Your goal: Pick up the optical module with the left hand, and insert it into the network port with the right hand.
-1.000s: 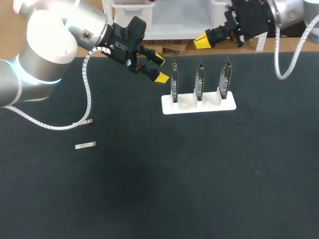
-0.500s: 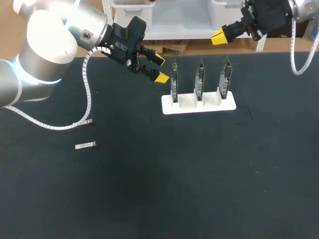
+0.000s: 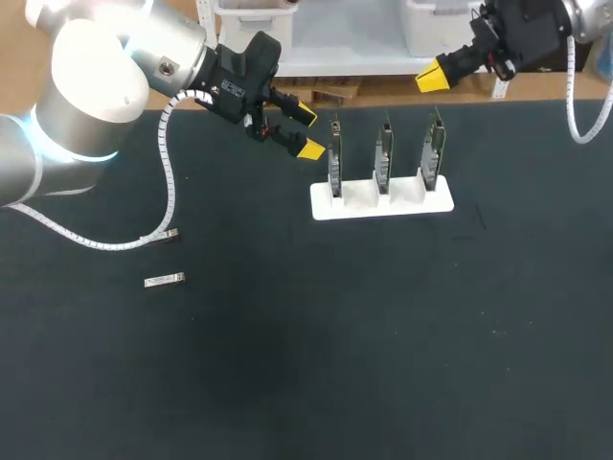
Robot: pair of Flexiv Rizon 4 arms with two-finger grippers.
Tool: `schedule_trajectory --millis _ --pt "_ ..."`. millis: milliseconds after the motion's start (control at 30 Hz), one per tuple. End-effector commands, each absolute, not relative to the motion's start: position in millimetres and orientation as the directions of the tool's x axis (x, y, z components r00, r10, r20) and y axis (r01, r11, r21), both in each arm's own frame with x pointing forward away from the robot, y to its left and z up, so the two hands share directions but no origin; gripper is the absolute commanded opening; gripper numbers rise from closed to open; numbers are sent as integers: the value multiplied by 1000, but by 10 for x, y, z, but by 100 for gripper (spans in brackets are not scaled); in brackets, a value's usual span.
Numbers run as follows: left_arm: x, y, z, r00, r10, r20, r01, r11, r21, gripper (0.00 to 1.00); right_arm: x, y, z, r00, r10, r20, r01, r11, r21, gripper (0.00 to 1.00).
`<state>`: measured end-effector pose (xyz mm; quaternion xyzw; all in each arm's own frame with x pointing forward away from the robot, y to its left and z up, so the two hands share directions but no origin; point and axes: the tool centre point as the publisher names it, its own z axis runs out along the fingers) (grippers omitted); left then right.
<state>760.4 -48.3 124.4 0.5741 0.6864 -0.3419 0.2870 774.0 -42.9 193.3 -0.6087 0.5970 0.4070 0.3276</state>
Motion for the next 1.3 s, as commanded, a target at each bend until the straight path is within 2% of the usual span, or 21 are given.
schedule_trajectory --millis 33,533,567,600,1300 --pt "7597 -483 1252 -178 595 -784 984 110 -140 100 7712 -405 1898 -47 -459 -887 -993 -72 90 0" --pt "7597 -483 1252 -178 595 -784 984 110 -140 100 7659 -333 1811 -53 -465 -884 -993 -68 96 0" --pt "7597 -483 1252 -178 595 -784 984 110 -140 100 7662 -331 1799 -56 -476 -878 -995 -44 87 35" --pt "7597 -483 1252 -178 595 -784 984 110 -140 100 7662 -331 1799 -56 -476 -878 -995 -44 87 100" --pt "7597 -483 1252 -178 595 -784 984 110 -140 100 7662 -331 1799 -56 -476 -878 -995 -44 87 100"
